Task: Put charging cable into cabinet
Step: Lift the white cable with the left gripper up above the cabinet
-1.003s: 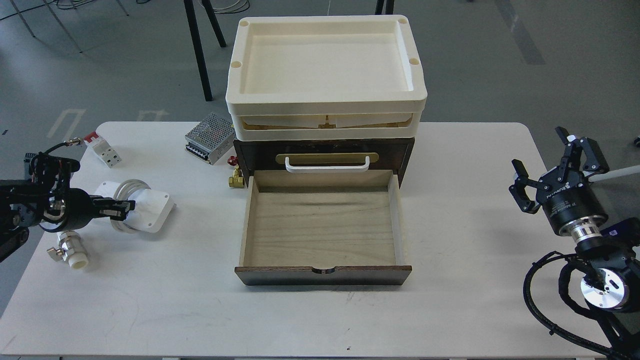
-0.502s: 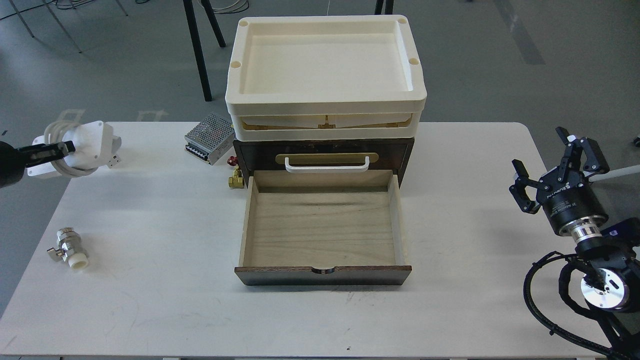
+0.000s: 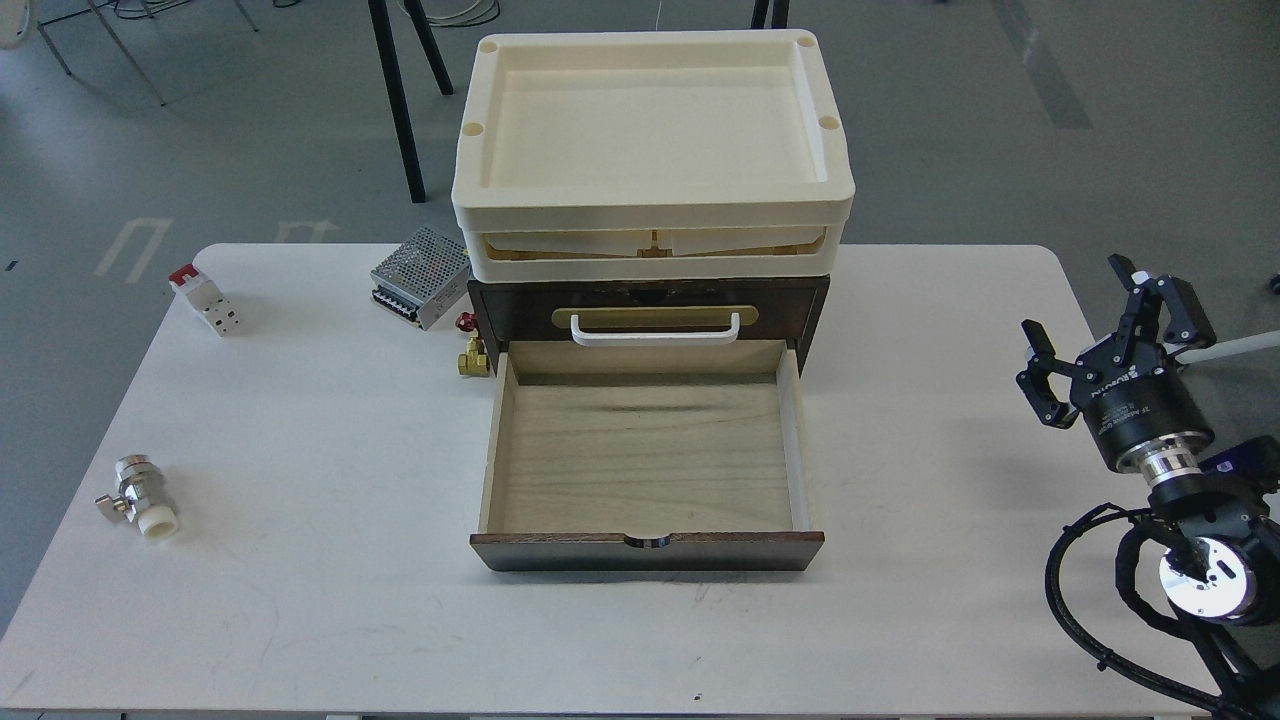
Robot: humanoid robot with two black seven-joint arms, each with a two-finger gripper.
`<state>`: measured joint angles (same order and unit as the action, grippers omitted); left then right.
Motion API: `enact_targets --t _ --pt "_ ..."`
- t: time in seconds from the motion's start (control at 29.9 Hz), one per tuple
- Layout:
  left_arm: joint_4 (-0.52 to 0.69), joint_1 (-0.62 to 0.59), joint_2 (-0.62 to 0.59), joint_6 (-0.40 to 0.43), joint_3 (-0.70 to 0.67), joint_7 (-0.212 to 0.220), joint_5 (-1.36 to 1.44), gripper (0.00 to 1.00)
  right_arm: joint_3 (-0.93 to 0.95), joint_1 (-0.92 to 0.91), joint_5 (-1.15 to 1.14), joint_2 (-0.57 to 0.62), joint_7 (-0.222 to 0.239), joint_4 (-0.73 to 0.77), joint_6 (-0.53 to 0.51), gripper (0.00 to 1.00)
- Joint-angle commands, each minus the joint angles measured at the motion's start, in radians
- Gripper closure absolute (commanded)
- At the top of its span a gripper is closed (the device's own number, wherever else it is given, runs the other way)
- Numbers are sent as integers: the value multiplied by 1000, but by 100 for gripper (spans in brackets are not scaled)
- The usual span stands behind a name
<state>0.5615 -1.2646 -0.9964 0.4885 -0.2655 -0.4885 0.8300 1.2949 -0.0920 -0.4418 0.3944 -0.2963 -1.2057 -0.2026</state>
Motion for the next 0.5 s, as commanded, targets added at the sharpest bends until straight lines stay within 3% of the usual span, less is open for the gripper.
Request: enact_targets --t 0.0,0.27,0.47 --pt "96 -45 4 0 -38 0 0 95 0 0 2 0 0 0 0 1" --pt "365 -133 5 0 -35 0 32 95 1 0 0 0 -1 0 2 1" --pt "478 -159 57 0 -41 0 190 95 1 0 0 0 0 0 2 1"
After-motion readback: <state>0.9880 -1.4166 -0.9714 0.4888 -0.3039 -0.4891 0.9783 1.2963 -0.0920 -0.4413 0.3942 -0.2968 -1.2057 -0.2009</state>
